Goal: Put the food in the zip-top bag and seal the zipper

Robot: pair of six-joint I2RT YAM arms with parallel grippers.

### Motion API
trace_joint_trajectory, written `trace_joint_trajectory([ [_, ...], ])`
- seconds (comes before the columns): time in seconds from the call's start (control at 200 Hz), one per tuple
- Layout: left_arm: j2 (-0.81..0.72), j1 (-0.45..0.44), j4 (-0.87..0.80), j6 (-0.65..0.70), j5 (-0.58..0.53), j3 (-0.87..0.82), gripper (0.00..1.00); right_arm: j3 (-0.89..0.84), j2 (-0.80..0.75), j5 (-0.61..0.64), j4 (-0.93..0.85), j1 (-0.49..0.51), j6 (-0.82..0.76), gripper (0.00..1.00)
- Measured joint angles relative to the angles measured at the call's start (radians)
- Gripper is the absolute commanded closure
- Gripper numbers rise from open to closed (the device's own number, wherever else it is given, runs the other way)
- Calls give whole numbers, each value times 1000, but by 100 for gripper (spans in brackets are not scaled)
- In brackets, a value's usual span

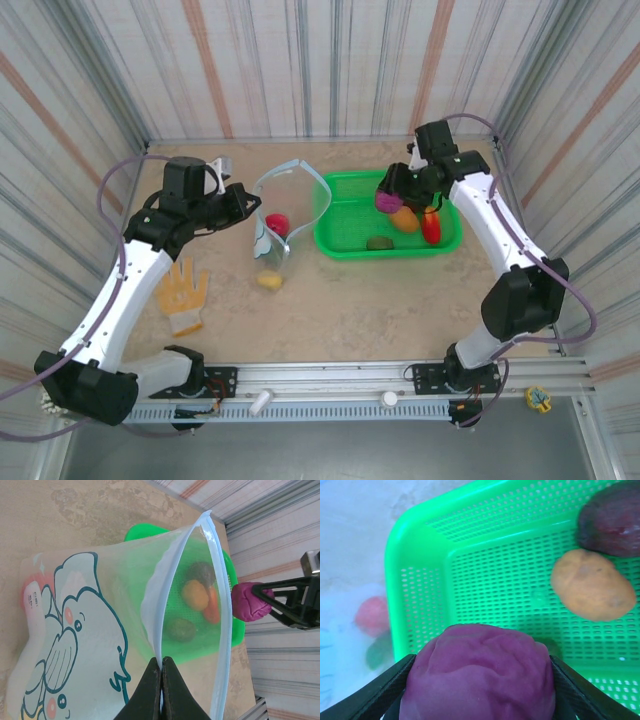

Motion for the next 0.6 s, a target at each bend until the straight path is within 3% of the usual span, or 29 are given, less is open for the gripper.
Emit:
trace_joint_trajectory([
  [0.321,0,0,0,-15,0,0,100,302,6,-31,35,259,5,44],
  [0.601,0,0,0,-18,1,0,100,401,180,-23,46,433,4,44],
])
